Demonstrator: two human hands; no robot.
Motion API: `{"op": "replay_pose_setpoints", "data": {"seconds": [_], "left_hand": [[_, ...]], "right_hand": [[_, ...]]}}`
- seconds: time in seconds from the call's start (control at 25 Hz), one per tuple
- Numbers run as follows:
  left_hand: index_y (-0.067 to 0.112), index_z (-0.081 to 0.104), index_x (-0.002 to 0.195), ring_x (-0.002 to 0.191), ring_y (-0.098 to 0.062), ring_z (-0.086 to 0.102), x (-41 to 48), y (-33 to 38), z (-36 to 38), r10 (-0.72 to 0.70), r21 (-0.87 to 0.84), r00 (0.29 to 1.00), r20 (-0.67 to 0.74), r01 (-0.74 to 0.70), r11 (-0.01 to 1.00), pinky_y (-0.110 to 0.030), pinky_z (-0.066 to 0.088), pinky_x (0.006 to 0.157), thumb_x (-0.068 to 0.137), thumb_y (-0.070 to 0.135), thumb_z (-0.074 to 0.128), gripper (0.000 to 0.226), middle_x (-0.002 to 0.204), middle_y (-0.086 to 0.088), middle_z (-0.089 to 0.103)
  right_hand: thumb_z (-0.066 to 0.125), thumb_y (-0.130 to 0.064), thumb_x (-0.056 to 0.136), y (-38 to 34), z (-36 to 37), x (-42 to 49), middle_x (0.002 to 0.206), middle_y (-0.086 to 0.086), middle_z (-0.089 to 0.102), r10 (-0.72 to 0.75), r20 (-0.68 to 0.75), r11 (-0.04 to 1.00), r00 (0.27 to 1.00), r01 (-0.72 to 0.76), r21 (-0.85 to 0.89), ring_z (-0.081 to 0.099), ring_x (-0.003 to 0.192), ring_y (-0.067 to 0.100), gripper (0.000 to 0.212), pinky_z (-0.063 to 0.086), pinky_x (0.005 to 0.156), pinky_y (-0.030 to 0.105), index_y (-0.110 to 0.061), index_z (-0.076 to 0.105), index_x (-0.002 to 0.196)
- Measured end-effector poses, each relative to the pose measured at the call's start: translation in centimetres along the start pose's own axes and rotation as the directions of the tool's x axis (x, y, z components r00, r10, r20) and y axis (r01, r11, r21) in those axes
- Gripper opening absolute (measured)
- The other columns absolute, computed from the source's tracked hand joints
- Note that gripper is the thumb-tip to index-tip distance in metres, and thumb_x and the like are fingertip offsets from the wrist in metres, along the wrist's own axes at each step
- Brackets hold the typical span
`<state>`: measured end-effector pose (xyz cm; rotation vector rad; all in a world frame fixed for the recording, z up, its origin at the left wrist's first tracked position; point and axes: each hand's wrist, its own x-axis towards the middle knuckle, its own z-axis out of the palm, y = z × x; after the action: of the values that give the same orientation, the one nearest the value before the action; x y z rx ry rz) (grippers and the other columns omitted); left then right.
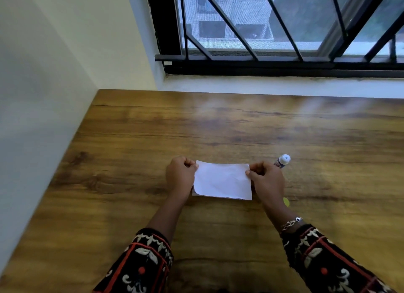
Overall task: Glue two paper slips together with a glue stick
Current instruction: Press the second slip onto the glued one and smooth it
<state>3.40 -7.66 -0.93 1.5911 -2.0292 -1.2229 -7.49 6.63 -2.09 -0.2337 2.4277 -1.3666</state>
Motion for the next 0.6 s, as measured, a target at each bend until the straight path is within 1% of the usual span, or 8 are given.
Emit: {"op": "replay_pose_setpoints", "data": {"seconds": [0.16, 0.28, 0.36, 0.4, 0.48, 0.6], "left_hand": [[0.000, 0.065, 0.083, 0.079, -0.022, 0.059, -0.05, -0.04, 0.06, 0.016, 0.039, 1.000, 0.001, -0.017, 0.999, -0.027, 0.043, 0.069, 0.082, 0.006, 0.064, 0.006, 0.091, -0.015, 0.071], [0.000, 0.065, 0.083, 0.078, -0.021, 0.059, -0.03, -0.10, 0.18, 0.021, 0.070, 1.000, 0.005, -0.021, 0.997, -0.027, 0.041, 0.066, 0.082, 0.007, 0.064, 0.006, 0.091, -0.014, 0.070], [0.001, 0.064, 0.084, 0.077, -0.020, 0.057, -0.07, -0.08, 0.27, 0.026, 0.100, 1.000, 0.009, -0.027, 0.995, -0.026, 0.041, 0.066, 0.081, 0.007, 0.064, 0.006, 0.091, -0.013, 0.070], [0.001, 0.064, 0.083, 0.077, -0.021, 0.058, -0.10, -0.08, 0.33, 0.033, 0.112, 0.999, 0.008, -0.034, 0.993, -0.027, 0.041, 0.066, 0.081, 0.007, 0.065, 0.006, 0.090, -0.013, 0.070], [0.002, 0.063, 0.081, 0.079, -0.024, 0.060, -0.15, -0.08, 0.44, 0.044, 0.123, 0.999, 0.003, -0.044, 0.991, -0.028, 0.042, 0.066, 0.081, 0.006, 0.065, 0.004, 0.088, -0.013, 0.069], [0.002, 0.063, 0.079, 0.076, -0.023, 0.059, -0.19, -0.12, 0.60, 0.056, 0.138, 0.998, -0.011, -0.054, 0.989, -0.028, 0.042, 0.065, 0.080, 0.006, 0.065, 0.004, 0.086, -0.012, 0.068]], "right_hand": [[0.066, -0.006, 0.076, -0.04, 0.07, 0.11, 0.070, -0.004, 0.062, -0.004, 0.021, 1.000, 1.000, 0.004, -0.020, 0.061, 0.070, 0.015, 0.014, 0.049, 0.060, 0.029, -0.019, 0.061, 0.073], [0.065, -0.005, 0.076, 0.01, 0.08, 0.06, 0.068, -0.009, 0.059, -0.018, 0.027, 0.999, 0.999, 0.019, -0.040, 0.057, 0.068, 0.007, 0.015, 0.041, 0.055, 0.022, -0.019, 0.060, 0.072], [0.064, -0.005, 0.076, 0.06, 0.11, 0.03, 0.067, -0.010, 0.057, -0.025, 0.025, 0.998, 0.999, 0.026, -0.058, 0.054, 0.066, 0.006, 0.014, 0.035, 0.053, 0.019, -0.017, 0.060, 0.072], [0.064, -0.005, 0.077, 0.09, 0.16, 0.02, 0.068, -0.008, 0.057, -0.029, 0.028, 0.998, 0.999, 0.030, -0.061, 0.054, 0.066, 0.007, 0.013, 0.034, 0.052, 0.019, -0.016, 0.059, 0.073], [0.063, -0.006, 0.077, 0.11, 0.36, -0.07, 0.076, 0.001, 0.061, -0.042, 0.040, 0.996, 0.998, 0.045, -0.077, 0.053, 0.068, 0.010, 0.011, 0.033, 0.052, 0.019, -0.016, 0.059, 0.075], [0.064, -0.009, 0.077, 0.07, 0.77, -0.34, 0.088, 0.015, 0.061, -0.083, 0.030, 0.988, 0.996, 0.086, -0.125, 0.055, 0.074, 0.020, 0.013, 0.031, 0.053, 0.019, -0.020, 0.057, 0.073]]}}
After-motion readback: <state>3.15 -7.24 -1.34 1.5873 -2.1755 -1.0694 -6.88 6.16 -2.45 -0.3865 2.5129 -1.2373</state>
